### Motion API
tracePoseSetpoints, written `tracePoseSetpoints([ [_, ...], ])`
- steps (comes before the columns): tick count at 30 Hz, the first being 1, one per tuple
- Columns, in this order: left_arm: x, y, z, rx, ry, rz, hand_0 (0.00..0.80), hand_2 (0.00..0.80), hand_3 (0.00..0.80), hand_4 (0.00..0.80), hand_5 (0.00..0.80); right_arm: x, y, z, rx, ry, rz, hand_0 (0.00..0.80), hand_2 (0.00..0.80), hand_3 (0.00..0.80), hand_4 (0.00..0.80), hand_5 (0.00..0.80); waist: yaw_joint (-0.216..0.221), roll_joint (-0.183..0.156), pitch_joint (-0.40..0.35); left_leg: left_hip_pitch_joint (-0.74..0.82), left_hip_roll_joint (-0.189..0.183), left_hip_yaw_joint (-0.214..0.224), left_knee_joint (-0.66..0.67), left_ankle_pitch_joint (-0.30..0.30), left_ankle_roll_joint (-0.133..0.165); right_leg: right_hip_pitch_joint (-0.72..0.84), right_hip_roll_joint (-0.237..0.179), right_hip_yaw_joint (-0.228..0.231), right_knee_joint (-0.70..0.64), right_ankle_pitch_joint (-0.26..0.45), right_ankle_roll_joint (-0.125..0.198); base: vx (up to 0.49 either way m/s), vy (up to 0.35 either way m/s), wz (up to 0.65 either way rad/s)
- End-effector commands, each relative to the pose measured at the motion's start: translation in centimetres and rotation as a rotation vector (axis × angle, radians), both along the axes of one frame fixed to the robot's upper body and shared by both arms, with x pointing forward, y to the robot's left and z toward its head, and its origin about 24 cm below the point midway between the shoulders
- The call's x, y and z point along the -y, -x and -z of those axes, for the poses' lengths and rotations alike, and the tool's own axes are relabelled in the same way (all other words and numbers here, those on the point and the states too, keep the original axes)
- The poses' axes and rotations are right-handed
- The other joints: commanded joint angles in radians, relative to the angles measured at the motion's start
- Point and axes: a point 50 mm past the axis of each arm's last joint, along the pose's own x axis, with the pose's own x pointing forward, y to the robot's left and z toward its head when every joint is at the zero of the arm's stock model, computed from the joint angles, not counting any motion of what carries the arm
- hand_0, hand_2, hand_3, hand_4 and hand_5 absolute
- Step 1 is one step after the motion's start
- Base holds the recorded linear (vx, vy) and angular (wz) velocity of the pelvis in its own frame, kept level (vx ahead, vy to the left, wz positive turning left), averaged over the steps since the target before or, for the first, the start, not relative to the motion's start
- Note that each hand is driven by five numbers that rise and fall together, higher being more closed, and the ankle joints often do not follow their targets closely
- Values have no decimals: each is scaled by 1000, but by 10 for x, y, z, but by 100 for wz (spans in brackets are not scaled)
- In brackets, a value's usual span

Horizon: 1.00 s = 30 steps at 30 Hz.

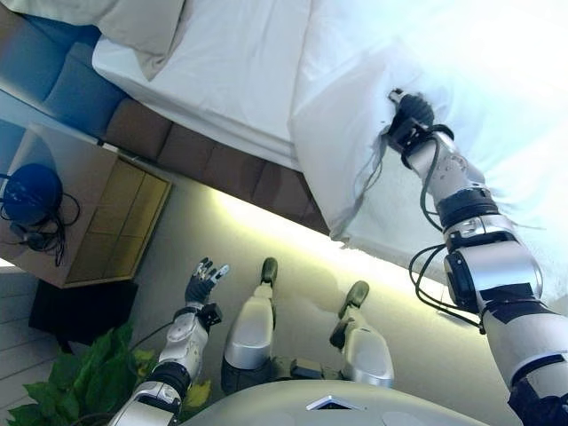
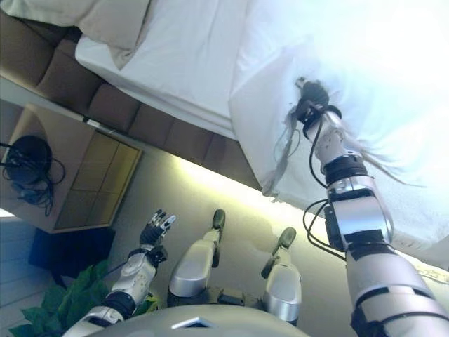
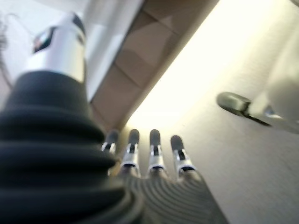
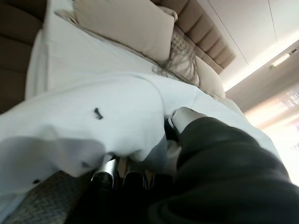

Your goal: Make the bed neatly

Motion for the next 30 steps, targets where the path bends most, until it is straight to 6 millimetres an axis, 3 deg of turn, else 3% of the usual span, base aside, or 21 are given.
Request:
tracePoseSetpoints([
  [1, 2, 4, 2, -31, -86, 95, 0, 0, 0, 0, 0, -42, -3, -32, 143, -81, -149, 800, 800, 800, 800, 800, 64, -54, -122, 2, -21, -12, 13, -30, 36, 13, -83, -17, 98, -36, 26, 85, -3, 22],
  [6, 2, 15, 9, -75, -101, 113, 0, 0, 0, 0, 0, -66, 4, -6, 23, -136, -164, 800, 800, 800, 800, 800, 84, -68, -161, 23, -25, -35, 1, -28, 39, 53, -85, -32, 81, -35, 27, 69, 9, 16],
  [13, 7, 26, 16, -108, -110, 138, 0, 0, 0, 0, 0, -117, 21, 24, -87, -177, -265, 800, 800, 800, 800, 800, 108, -83, -211, 55, -28, -53, -7, -29, 44, 105, -88, -53, 64, -30, 26, 68, 22, 15],
  [30, 26, 19, 14, -97, -69, 154, 0, 0, 0, 0, 0, -182, 45, 40, -183, -238, -446, 800, 800, 800, 800, 800, 156, -100, -258, 71, -46, -107, -19, -27, 52, 148, -95, -91, 48, -17, 29, 34, 30, 9],
])
